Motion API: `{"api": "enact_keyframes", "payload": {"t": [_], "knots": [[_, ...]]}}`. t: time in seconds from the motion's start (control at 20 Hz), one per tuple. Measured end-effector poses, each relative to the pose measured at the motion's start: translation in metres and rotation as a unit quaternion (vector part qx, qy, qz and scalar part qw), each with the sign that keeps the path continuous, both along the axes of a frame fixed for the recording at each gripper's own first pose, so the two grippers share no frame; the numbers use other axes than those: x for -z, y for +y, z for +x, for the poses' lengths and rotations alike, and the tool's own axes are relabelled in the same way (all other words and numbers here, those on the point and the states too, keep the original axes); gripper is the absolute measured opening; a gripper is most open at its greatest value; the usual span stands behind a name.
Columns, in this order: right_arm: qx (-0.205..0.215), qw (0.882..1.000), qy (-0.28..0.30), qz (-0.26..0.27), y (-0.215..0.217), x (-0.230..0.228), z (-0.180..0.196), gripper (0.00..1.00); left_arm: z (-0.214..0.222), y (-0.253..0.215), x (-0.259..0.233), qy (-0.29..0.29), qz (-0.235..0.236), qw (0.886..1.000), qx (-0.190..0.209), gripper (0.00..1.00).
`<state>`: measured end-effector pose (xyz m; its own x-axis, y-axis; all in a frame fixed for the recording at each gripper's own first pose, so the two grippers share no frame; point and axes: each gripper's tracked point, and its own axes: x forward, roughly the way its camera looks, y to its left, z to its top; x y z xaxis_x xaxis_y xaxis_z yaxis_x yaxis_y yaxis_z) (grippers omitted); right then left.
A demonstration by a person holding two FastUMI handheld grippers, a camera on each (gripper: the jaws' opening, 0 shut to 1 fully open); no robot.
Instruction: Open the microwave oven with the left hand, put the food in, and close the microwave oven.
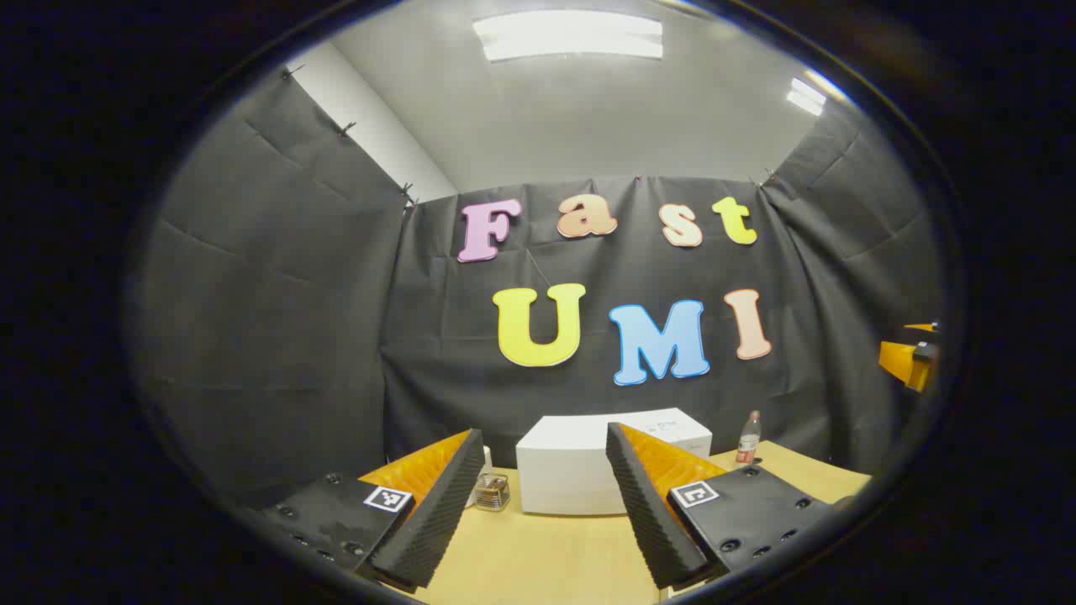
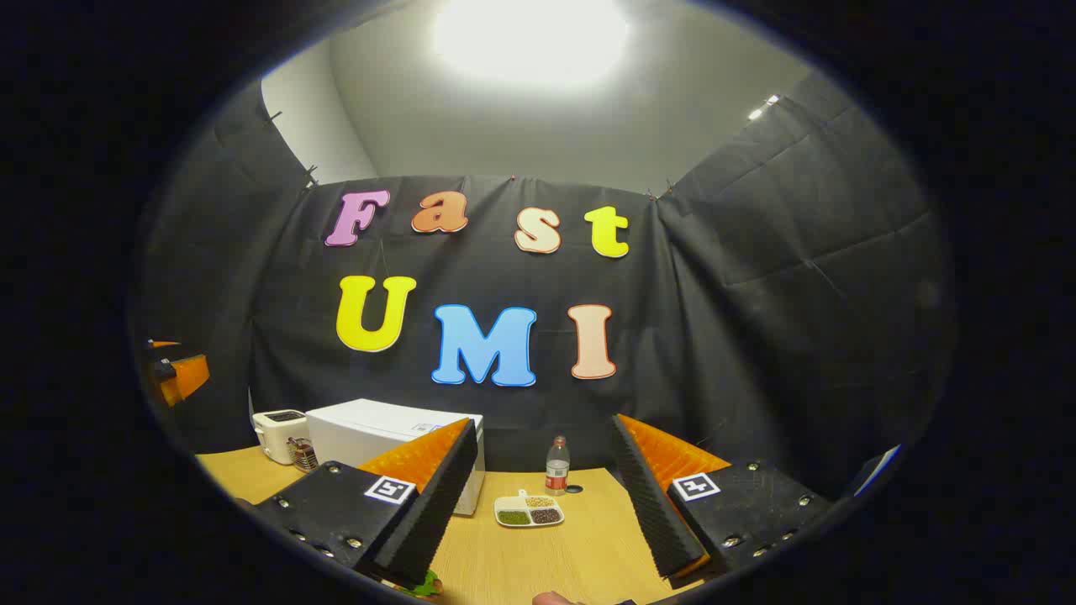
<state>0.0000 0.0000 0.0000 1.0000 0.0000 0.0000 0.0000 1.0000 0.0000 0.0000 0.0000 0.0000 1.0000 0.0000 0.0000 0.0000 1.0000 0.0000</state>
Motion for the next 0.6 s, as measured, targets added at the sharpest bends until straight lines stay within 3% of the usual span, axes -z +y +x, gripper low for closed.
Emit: {"api": "enact_keyframes", "payload": {"t": [0.25, 0.35, 0.4, 0.55, 0.6], "knots": [[-0.008, 1.000, 0.009, 0.007, -0.002, 0.010, 0.010, 0.95, -0.002, -0.010, -0.011, -0.017, 0.022, 1.000, -0.004, 0.98], [-0.013, 1.000, 0.006, 0.007, -0.001, 0.008, 0.014, 0.95, -0.002, -0.013, -0.013, -0.016, 0.020, 1.000, -0.006, 0.93], [-0.017, 1.000, 0.005, 0.004, 0.000, 0.008, 0.015, 0.95, -0.003, -0.014, -0.013, -0.017, 0.018, 1.000, -0.008, 0.99], [-0.025, 1.000, -0.001, -0.001, -0.001, 0.006, 0.017, 0.95, -0.002, -0.017, -0.015, -0.017, 0.016, 1.000, -0.015, 0.99], [-0.028, 1.000, -0.002, 0.001, -0.001, 0.006, 0.017, 0.95, -0.002, -0.019, -0.015, -0.018, 0.017, 1.000, -0.017, 0.93]]}}
